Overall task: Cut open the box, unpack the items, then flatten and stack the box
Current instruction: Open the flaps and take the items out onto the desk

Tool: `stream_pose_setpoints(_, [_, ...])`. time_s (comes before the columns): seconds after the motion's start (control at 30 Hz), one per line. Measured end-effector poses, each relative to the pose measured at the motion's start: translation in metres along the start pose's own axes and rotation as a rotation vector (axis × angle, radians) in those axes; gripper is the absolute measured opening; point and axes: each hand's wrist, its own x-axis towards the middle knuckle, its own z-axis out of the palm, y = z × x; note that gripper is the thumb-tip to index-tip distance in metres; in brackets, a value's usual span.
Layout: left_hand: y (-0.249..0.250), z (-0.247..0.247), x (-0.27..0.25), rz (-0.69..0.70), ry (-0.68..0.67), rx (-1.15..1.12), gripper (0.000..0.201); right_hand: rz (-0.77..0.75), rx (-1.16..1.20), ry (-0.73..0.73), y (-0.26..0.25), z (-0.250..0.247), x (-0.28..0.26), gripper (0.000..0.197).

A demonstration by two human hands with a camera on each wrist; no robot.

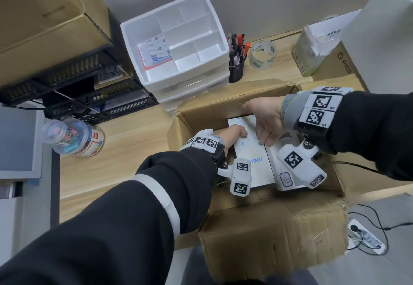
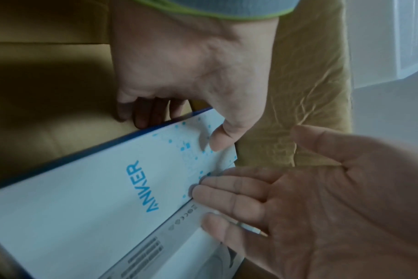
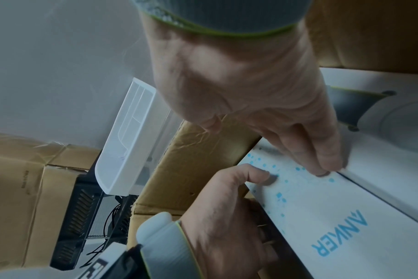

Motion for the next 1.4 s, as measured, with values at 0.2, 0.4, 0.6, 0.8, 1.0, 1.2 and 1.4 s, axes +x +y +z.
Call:
stream_pose_setpoints(0.2, [-0.004,-0.002,-0.002,0.011,0.0,0.003,0.035,0.024,0.067,-0.02,-0.003,0.011,-0.016,0.086])
stream_pose_setpoints(0.4, [-0.004,-0.015,-0.03,0.039,0.157,0.015,0.034,-0.064,0.074,0.041,0.01,0.016,-0.02,0.064])
stream_pose_setpoints(0.6, [-0.004,-0.034,-0.071,0.134,0.16,-0.122,0.052,-0.147,0.051,0.072,0.017,0.006,-0.049,0.054])
stream_pose_setpoints(0.8, [-0.007,-0.067,-0.129,0.279,0.092,-0.262,0.047,-0.348,0.205,-0.206,0.026,0.02,-0.105,0.045])
stream_pose_setpoints(1.0, [-0.018,-0.13,-0.184,0.486,0.138,-0.487,0.039,-0.554,0.195,-0.394,0.004,0.041,-0.147,0.076])
stream_pose_setpoints(1.2, [-0.053,-0.22,-0.19,0.592,0.145,-0.644,0.025,-0.664,0.029,-0.307,-0.072,0.083,-0.162,0.043])
stream_pose_setpoints(1.4, [-0.107,-0.288,-0.163,0.438,0.248,-0.574,0.036,-0.65,0.044,-0.141,-0.137,0.138,-0.143,0.035])
